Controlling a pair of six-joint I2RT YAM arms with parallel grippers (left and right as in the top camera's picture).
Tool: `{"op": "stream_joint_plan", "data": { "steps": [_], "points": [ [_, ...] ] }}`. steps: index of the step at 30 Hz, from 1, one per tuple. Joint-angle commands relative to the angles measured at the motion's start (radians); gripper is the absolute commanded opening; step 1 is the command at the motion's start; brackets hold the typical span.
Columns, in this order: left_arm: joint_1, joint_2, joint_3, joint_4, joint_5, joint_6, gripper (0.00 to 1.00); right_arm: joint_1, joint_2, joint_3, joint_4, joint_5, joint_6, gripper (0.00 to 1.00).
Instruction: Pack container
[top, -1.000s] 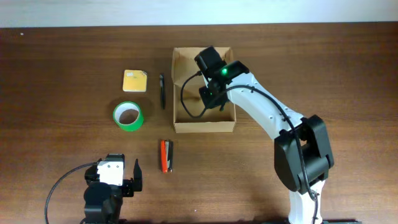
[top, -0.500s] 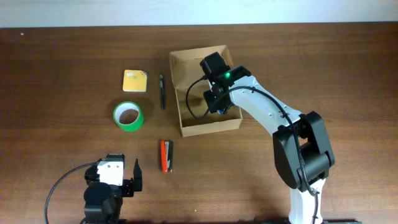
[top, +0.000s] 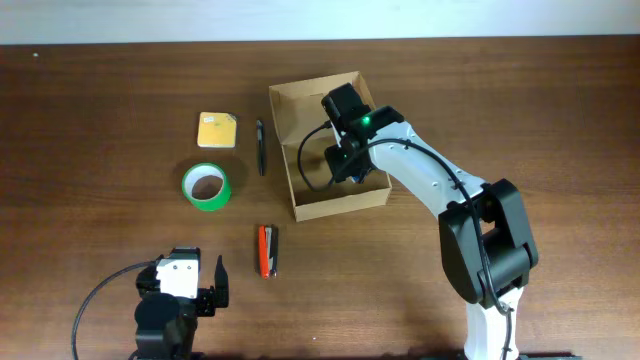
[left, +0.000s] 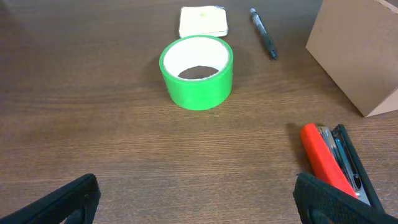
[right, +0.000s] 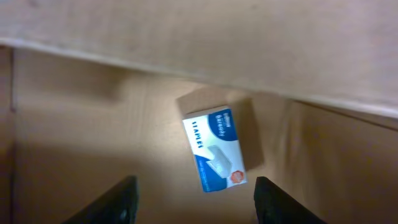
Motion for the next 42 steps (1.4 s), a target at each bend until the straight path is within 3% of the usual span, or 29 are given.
{"op": "stream_joint_plan", "data": {
  "steps": [1,18,33,42],
  "points": [
    [0.007,-0.01,-0.003,0.005,-0.008,-0.006,1.0,0.02,-0.013,-0.005,-0.009,-0.043,0.006,0.61],
    [0.007,-0.01,-0.003,0.005,-0.008,-0.006,1.0,0.164,-0.016,-0.005,-0.007,-0.085,0.15,0.61],
    [0.007,-0.01,-0.003,0.005,-0.008,-0.006,1.0,0.17,-0.016,-0.004,0.111,-0.083,0.251,0.61],
    [0.007,-0.01,-0.003,0.005,-0.008,-0.006,1.0,0.169,-0.106,0.105,-0.074,0.051,0.185,0.73]
  ]
}}
